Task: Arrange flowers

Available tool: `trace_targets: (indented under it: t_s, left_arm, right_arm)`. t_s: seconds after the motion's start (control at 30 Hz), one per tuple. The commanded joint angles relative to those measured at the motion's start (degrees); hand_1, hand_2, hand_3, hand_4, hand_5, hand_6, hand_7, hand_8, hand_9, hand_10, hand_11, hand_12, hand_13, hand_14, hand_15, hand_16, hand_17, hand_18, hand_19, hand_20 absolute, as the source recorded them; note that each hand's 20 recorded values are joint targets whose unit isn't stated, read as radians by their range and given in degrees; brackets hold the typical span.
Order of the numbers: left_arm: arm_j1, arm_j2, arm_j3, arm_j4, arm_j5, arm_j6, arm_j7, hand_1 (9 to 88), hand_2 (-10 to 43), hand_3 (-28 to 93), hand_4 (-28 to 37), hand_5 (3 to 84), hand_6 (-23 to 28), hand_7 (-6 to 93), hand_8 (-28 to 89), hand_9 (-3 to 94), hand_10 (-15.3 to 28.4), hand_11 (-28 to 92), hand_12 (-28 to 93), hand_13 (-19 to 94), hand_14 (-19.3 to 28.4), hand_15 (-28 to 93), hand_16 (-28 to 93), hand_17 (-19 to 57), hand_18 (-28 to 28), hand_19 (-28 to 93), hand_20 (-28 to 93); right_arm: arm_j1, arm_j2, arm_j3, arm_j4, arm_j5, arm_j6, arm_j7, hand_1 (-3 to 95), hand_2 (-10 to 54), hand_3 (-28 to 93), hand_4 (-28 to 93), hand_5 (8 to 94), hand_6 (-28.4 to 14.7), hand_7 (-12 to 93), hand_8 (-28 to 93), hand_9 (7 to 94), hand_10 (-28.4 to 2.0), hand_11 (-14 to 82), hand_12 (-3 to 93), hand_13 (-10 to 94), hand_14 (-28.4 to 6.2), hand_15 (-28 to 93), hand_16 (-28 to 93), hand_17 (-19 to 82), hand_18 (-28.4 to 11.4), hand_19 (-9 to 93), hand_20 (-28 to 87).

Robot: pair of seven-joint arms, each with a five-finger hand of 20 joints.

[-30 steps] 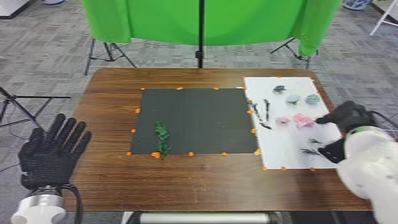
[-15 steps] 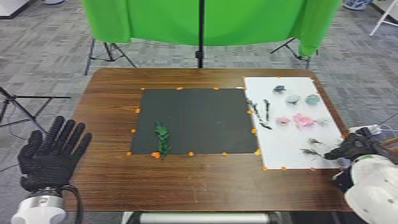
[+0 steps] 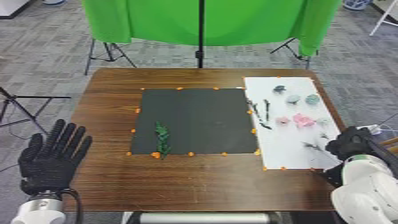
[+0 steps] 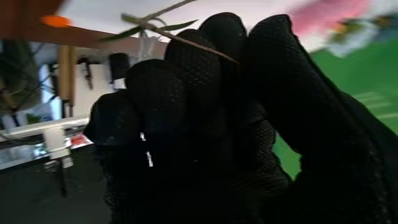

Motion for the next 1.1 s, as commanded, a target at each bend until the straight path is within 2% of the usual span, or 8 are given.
trace_targets:
  t_s: [0.03,0.23,0.37,0.5,0.67,0.8,0.9,1.1]
  left_arm:
    - [2.1,-0.67,-0.15,-0.73,-0.49,1.19,0.23,26.7,12.7,78,-28.2,46.1,7.6,9.0,-8,39.8,13.3,16,11,31,13.9,31,-3,-3.3,12.2,23,15]
    - [0.7,-0.11,0.41,-0.28,0.12,0.98,-0.47,26.7,12.8,78,-28.2,46.1,7.6,9.0,-8,39.8,13.3,16,11,31,13.9,31,-3,-3.4,12.2,23,15]
    - [0.4,0.08,1.19,-0.1,-0.37,1.76,-0.98,26.7,12.8,78,-28.2,46.1,7.6,9.0,-8,39.8,13.3,16,11,31,13.9,31,-3,-3.4,12.2,23,15]
    - [-1.4,1.24,2.34,0.47,-0.22,2.34,-1.98,26.6,12.8,78,-28.2,46.1,7.6,9.0,-8,39.8,13.4,16,11,31,13.8,31,-3,-3.4,12.2,23,15]
    - [-4.5,2.32,3.54,1.59,0.32,2.48,-3.62,26.6,12.8,78,-28.2,46.1,7.6,9.0,-8,39.8,13.4,15,11,31,13.8,31,-3,-3.3,12.2,23,15]
    - [-6.3,3.34,4.94,2.37,-0.08,3.26,-5.33,26.6,12.8,78,-28.2,46.1,7.6,9.0,-8,39.8,13.4,15,11,31,13.8,31,-3,-3.4,12.2,23,15]
    - [-7.1,3.89,5.61,2.75,0.07,3.55,-6.45,26.6,12.8,78,-28.2,46.1,7.6,9.1,-8,39.8,13.4,15,11,31,13.8,31,-3,-3.4,12.2,23,15]
    - [-7.1,4.71,5.61,2.83,-0.12,3.76,-6.66,26.6,12.7,78,-28.2,46.2,7.6,8.9,-8,39.8,13.4,15,11,31,13.9,31,-3,-3.4,12.2,23,15]
  right_arm:
    - [8.9,-1.4,-7.7,-4.0,-0.4,3.4,-2.7,49.9,-7.4,72,-21,71.9,-2.5,48,17,74.3,-15.9,44.2,42.5,63,-17.7,76,29,36,-25.6,93,41]
    - [22.7,-7.3,-20.8,-1.0,-0.1,6.0,-3.2,49.9,-7.2,72,-21,71.8,-2.5,49,17,74.4,-16.1,45.4,42.3,63,-17.8,77,29,37,-25.6,93,42]
    - [29.6,-13.5,-29.1,2.7,-1.5,8.0,-3.1,50.1,-7.3,72,-21,72.1,-2.7,49,17,74.4,-16.0,45.8,42.3,64,-17.8,77,29,37,-25.9,93,43]
    - [33.3,-20.0,-34.4,6.7,-1.6,8.7,-2.3,50.4,-7.5,72,-20,72.4,-2.8,48,17,74.5,-16.2,45.8,42.3,64,-17.9,77,29,37,-26.2,93,44]
    - [35.3,-25.3,-39.5,11.6,-2.2,8.5,-2.8,50.6,-7.6,72,-21,72.7,-2.9,48,17,74.8,-16.4,45.7,42.2,64,-18.3,77,30,38,-26.5,93,46]
    - [34.4,-29.9,-41.7,16.5,-6.1,14.3,-2.4,50.7,-7.6,72,-21,73.2,-3.1,47,17,74.9,-16.3,45.8,42.0,65,-18.3,78,30,38,-26.8,93,46]
    - [33.7,-32.0,-42.7,18.5,-7.4,14.6,-2.4,50.7,-7.7,72,-21,73.8,-3.3,47,17,75.1,-16.4,46.0,41.6,65,-18.3,78,29,38,-27.0,93,46]
    - [32.4,-33.5,-44.3,19.6,-5.5,12.6,-0.2,50.8,-7.8,73,-22,73.6,-3.2,47,17,75.1,-16.5,46.2,41.2,65,-18.5,78,29,38,-27.3,93,47]
